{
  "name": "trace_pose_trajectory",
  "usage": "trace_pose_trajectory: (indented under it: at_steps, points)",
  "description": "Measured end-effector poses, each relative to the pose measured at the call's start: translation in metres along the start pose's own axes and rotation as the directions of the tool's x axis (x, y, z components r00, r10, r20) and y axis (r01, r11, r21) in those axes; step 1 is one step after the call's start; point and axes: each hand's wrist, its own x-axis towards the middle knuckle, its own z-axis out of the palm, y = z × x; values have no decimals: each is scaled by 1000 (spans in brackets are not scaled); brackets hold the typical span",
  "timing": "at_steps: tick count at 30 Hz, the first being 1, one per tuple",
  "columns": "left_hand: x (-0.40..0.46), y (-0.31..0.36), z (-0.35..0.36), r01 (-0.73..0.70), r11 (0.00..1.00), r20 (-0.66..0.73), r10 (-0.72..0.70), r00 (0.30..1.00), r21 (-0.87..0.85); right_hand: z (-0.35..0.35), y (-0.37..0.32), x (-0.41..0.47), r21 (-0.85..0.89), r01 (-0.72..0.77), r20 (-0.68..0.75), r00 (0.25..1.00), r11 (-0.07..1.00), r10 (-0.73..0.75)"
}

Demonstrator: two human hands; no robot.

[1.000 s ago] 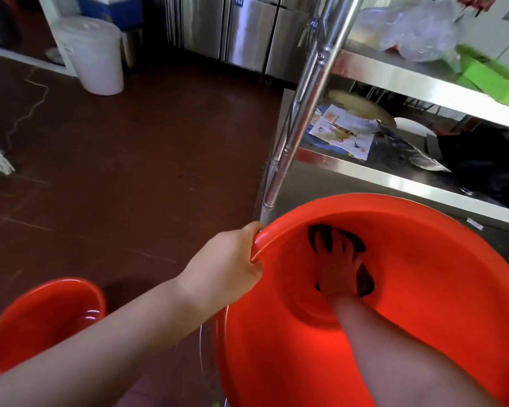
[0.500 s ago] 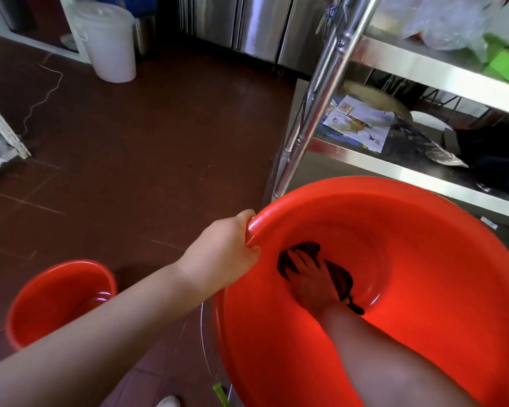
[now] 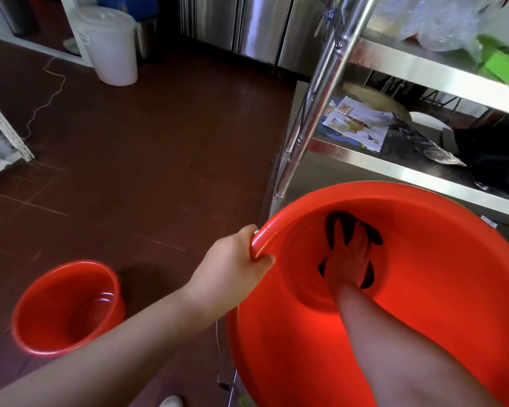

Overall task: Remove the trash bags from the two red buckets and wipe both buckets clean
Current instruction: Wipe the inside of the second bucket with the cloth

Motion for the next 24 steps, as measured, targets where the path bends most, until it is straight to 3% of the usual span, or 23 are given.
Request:
trace_pose_trajectory:
  at_steps: [3, 5, 9, 13, 18, 20, 24]
  points:
    - [-7, -6, -3, 26, 990, 31, -22, 999, -138, 5, -17, 5, 79, 12, -10, 1000, 997, -11]
    - [-11, -9, -6, 40, 985, 19, -37, 999, -168, 9, -28, 5, 41, 74, 27, 997, 996, -75]
    - [-14, -11, -7, 39, 985, 10, -38, 999, -168, 21, -47, -19, -97, 388, 187, 912, 917, -366]
    - [-18, -20, -14, 88, 992, -68, -94, 993, -87, 28, -48, -57, -126, 593, 235, 797, 796, -556]
    - [-14, -16, -27, 115, 978, -80, -102, 992, 177, 28, -45, -65, -151, 586, 343, 786, 796, -514]
    - [-4, -3, -33, 75, 977, -109, -54, 993, 200, 26, -45, -63, -195, 585, 396, 781, 787, -483]
    - [30, 32, -48, -88, 916, -168, 165, 972, 391, 21, -52, -71, -272, 680, 347, 730, 681, -589]
